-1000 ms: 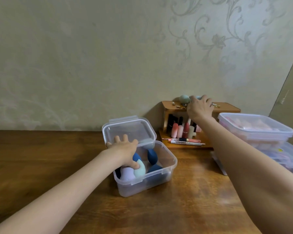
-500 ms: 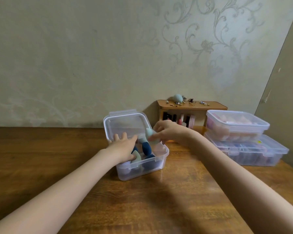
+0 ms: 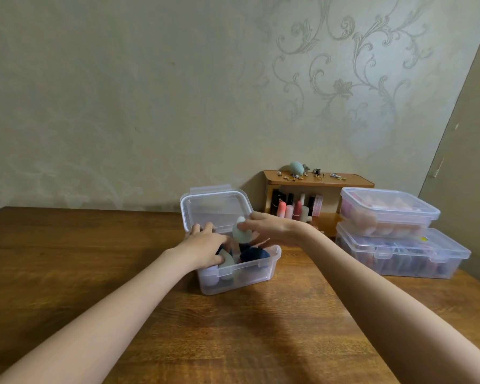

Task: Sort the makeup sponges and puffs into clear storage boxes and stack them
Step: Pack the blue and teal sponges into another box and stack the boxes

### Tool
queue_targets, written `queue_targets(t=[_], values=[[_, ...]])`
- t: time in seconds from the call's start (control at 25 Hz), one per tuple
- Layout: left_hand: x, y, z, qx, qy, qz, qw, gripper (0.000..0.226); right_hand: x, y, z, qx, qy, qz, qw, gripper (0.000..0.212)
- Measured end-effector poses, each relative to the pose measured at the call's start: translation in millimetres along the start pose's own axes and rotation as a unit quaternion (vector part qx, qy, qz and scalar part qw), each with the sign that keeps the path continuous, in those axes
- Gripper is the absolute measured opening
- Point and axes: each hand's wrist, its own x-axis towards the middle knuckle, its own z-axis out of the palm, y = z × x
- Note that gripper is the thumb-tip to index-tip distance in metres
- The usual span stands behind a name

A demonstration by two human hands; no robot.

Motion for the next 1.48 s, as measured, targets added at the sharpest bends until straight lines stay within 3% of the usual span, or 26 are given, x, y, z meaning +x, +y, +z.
queue_targets(t=[0.16,0.24,0.32,0.36,0.44,0.48,0.56,0.64,0.76,0.88,1.04,1.16,1.32,1.48], values=[[2.4,1.0,-1.5,0.004,-0.006,-0.013,1.000,0.025,6.8,8.0,9.2,-0.251,0.045,-0.023,0.967,0.042],[4.6,3.2,-2.2,0.015,-0.011,-0.020,1.000,0.025,10.5,9.8,13.7,-0.302,0.085,-0.062,0.948,0.043],[7.8,4.5,-1.5,0.024,-0.013,-0.028,0.999,0.028,8.7,6.4,11.9,-0.262,0.152,-0.114,0.946,0.040],[8.9,4.2,-1.1,0.029,-0.010,-0.031,0.999,0.029,6.5,3.6,10.0,-0.178,0.152,-0.115,0.966,0.038],[9.8,3.0,-0.6,0.031,-0.003,-0.035,0.999,0.031,0.6,-2.1,12.1,0.006,0.049,-0.066,0.997,0.030],[10.1,2.0,-0.5,0.027,-0.004,-0.031,0.999,0.032,-0.7,-2.4,15.7,0.018,0.002,-0.035,0.999,0.029],[10.2,0.0,-0.7,0.018,-0.010,-0.020,1.000,0.031,3.3,0.3,22.5,-0.054,-0.007,-0.013,0.998,0.035],[9.9,-1.1,-1.3,0.018,-0.011,-0.018,1.000,0.029,8.4,0.5,22.7,-0.130,0.033,-0.027,0.991,0.037],[9.9,-0.9,-1.0,0.024,-0.007,-0.018,1.000,0.023,10.4,5.2,15.1,-0.290,0.108,-0.046,0.950,0.033],[9.9,0.1,-0.2,0.021,-0.002,-0.018,1.000,0.026,12.8,12.9,23.5,-0.307,0.130,-0.045,0.942,0.040],[12.9,0.5,1.2,0.030,-0.001,-0.030,0.999,0.027,9.3,9.0,30.5,-0.246,0.182,-0.136,0.942,0.037],[14.0,-2.4,0.7,0.020,-0.004,-0.026,0.999,0.026,5.5,3.5,26.2,-0.109,0.115,-0.070,0.985,0.037],[12.5,-5.0,0.1,0.008,-0.002,-0.018,1.000,0.022,13.9,4.4,25.6,-0.267,0.015,-0.027,0.963,0.025],[8.1,-6.1,-1.4,-0.008,-0.009,-0.013,1.000,0.023,20.3,10.2,30.2,-0.358,0.067,-0.054,0.930,0.028]])
